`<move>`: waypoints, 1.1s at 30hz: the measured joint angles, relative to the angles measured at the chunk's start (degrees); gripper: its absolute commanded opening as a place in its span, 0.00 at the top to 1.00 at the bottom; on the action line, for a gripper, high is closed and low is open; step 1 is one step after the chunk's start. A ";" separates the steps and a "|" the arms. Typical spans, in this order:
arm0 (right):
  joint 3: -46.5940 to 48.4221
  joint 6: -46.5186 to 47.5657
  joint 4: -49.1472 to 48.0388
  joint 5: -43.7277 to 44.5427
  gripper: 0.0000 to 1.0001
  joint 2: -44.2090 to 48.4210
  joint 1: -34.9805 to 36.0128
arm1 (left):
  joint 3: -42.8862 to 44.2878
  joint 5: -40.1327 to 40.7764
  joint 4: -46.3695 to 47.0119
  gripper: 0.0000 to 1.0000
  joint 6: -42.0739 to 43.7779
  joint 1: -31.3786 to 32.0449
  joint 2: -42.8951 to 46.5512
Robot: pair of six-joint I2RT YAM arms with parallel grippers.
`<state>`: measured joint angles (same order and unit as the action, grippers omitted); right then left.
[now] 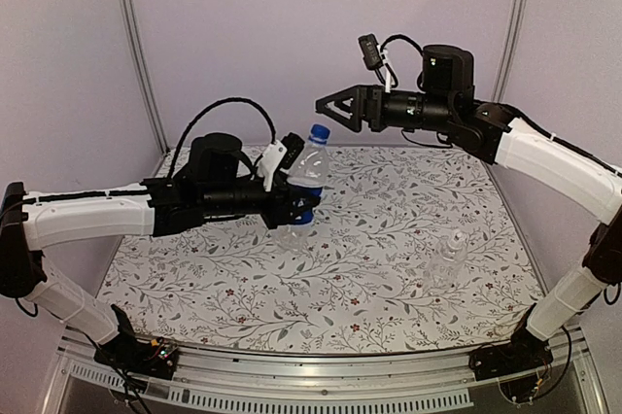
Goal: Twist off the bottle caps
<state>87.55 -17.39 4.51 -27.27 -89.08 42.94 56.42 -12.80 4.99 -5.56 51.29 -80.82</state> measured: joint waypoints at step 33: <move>1.05 -4.83 0.63 8.13 0.56 -4.74 4.90 | 0.02 7.93 -0.44 0.65 0.00 0.00 -0.33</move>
<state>88.60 -22.22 5.15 -19.14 -93.82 47.83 56.45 -4.86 4.56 -5.56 51.29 -81.14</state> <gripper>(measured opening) 0.483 0.351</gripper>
